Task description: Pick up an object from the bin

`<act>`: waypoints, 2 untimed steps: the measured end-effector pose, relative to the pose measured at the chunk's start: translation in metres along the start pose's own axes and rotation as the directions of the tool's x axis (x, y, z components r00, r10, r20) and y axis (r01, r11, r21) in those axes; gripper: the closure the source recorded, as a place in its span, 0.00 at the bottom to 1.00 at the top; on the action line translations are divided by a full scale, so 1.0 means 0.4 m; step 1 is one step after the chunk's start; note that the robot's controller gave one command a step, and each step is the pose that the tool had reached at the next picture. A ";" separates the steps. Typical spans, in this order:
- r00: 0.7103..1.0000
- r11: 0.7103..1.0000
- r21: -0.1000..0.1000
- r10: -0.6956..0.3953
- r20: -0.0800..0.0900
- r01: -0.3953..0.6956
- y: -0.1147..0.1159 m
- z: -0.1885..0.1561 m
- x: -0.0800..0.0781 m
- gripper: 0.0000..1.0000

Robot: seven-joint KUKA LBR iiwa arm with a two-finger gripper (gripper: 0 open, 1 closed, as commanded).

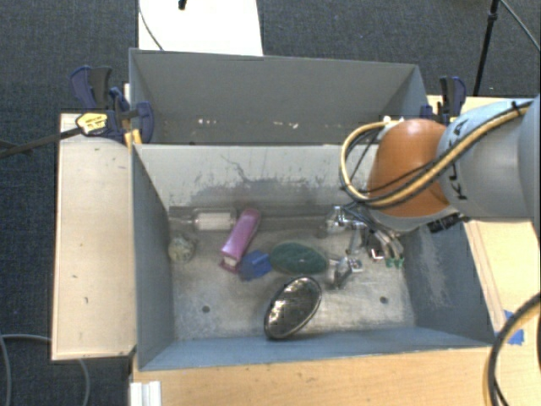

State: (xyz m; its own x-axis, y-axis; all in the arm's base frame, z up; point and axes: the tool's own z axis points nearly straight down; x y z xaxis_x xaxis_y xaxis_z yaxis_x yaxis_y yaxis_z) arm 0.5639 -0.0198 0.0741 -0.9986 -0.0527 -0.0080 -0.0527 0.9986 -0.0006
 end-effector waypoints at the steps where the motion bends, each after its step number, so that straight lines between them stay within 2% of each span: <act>1: 1.000 1.000 0.000 -0.001 0.001 0.001 0.000 -0.002 -0.003 0.00; 2: 1.000 1.000 0.000 -0.001 0.002 0.001 -0.001 -0.004 -0.007 0.00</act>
Offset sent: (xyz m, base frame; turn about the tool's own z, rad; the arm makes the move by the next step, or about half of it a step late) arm 0.0000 0.0000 0.0000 0.0000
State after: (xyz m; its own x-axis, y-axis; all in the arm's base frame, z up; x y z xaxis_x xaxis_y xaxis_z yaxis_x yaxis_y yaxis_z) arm 0.5666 -0.0199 0.0755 -0.9985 -0.0540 -0.0100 -0.0540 0.9985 -0.0008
